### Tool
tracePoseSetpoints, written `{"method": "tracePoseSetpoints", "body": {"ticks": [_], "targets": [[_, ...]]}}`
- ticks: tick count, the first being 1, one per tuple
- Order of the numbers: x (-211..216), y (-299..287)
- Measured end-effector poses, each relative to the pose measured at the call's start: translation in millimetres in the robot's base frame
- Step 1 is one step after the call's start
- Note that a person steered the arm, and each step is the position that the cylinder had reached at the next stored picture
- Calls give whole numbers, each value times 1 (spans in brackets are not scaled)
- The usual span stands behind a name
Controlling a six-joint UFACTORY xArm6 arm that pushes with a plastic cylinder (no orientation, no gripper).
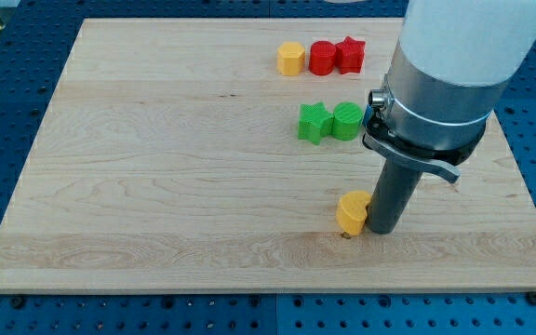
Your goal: Place the yellow heart left to the green star
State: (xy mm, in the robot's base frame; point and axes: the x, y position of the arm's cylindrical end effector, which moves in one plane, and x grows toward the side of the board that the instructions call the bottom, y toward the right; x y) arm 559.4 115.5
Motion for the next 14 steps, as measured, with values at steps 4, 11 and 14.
{"method": "tracePoseSetpoints", "body": {"ticks": [4,11,14], "targets": [[14,0],[11,-32],[5,-37]]}}
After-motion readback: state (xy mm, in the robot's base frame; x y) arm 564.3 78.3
